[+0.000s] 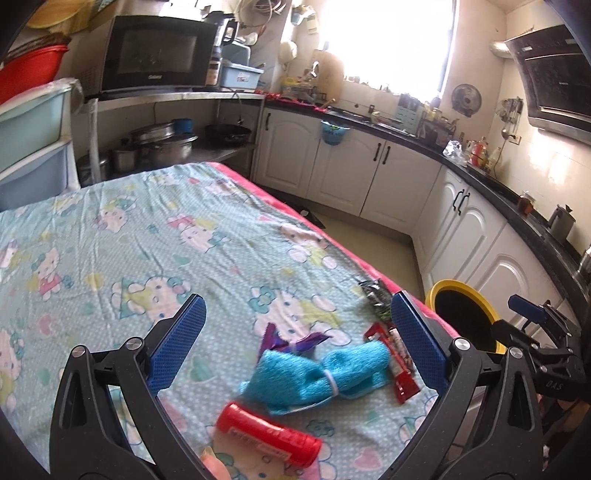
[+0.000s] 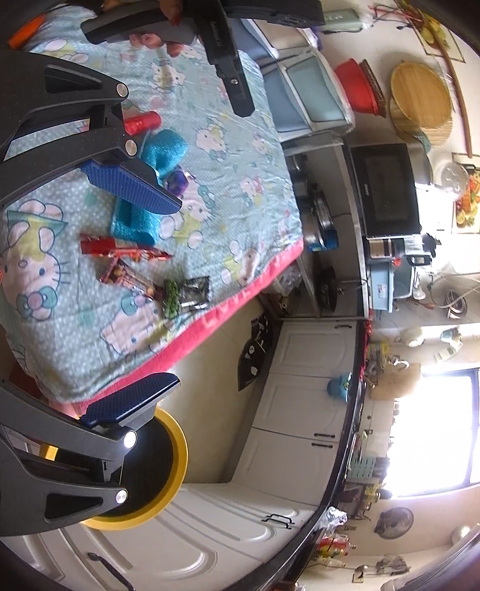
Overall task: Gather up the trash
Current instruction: 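Move both open tools back over the remaining trash on the bed, then grasp the blue towel bow with the left tool while the right tool grasps a red snack bag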
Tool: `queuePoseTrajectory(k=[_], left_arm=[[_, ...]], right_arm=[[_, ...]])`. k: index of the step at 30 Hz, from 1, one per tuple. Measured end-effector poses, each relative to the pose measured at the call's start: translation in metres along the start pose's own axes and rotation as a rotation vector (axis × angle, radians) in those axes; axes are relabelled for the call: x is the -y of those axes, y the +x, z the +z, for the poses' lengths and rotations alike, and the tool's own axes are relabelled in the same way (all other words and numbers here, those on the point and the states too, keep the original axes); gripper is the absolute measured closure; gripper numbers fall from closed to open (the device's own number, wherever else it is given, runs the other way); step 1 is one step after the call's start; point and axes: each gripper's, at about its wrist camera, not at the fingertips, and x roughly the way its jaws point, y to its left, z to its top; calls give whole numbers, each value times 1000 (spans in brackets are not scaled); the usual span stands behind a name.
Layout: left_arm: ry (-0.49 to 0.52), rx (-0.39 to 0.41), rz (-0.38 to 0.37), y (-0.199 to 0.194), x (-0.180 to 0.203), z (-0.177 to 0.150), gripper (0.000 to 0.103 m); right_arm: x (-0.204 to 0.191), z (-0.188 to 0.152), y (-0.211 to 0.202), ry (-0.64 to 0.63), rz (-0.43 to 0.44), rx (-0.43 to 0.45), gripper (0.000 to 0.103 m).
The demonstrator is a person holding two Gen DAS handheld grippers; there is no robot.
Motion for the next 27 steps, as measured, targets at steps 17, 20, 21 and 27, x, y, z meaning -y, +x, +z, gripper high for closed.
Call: queuePoseTrajectory(k=[17, 20, 21, 27], left_arm=[[13, -213, -93, 51, -23, -41, 11], [15, -231, -107, 57, -25, -46, 11], [8, -236, -115, 59, -27, -46, 11], [-30, -246, -140, 64, -36, -46, 15]], right_arm=[[-23, -45, 46, -27, 52, -160, 21], [-25, -53, 56, -28, 59, -191, 28], [-25, -54, 59, -25, 65, -200, 29], [-28, -64, 75, -5, 96, -259, 48]])
